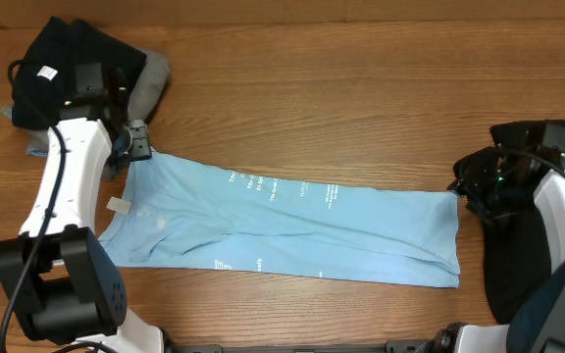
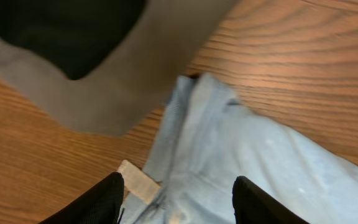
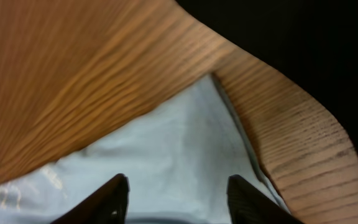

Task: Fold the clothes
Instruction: 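Grasp the folded strip's left and right ends with both grippers and tug outward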

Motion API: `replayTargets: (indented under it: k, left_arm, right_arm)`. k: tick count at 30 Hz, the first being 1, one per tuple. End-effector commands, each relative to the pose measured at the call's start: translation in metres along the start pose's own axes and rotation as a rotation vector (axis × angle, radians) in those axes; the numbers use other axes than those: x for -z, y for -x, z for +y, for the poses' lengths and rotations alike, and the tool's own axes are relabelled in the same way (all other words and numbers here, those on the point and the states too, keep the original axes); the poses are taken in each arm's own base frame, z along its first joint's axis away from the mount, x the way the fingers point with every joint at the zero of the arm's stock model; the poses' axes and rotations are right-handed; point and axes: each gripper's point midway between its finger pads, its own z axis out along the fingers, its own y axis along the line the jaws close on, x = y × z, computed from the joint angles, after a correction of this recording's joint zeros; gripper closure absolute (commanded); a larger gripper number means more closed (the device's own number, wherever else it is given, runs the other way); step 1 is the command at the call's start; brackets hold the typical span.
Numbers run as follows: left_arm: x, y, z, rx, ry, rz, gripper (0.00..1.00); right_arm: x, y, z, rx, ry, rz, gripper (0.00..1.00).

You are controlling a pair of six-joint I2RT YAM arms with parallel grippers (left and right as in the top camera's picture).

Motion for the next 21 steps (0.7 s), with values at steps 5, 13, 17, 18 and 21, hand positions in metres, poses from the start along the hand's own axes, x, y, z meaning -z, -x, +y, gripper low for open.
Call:
replayTargets:
  k: [5, 13, 17, 18, 21]
  left_arm:
    - [-0.004, 0.001, 0.025, 0.101, -0.069, 0.002, 0.41]
    - [-0.010, 0.000, 0.011, 0.004, -0.183, 0.013, 0.40]
    - [-0.021, -0.007, 0.008, -0.024, -0.194, 0.051, 0.41]
    - [-0.024, -0.008, 0.007, -0.024, -0.201, 0.060, 0.42]
    - [-0.036, -0.014, 0.003, -0.030, -0.214, 0.097, 0.42]
  right_arm:
    - [-0.048, 0.009, -0.030, -0.045, -0.084, -0.023, 0.40]
    - [-0.067, 0.000, -0.032, -0.041, -0.067, 0.049, 0.75]
    - [-0.065, -0.003, -0.035, -0.032, -0.080, 0.060, 0.94]
    - [-0.064, -0.003, -0.039, -0.049, -0.104, 0.058, 0.96]
    - [-0.062, -0.001, -0.054, -0.100, -0.172, 0.043, 0.96]
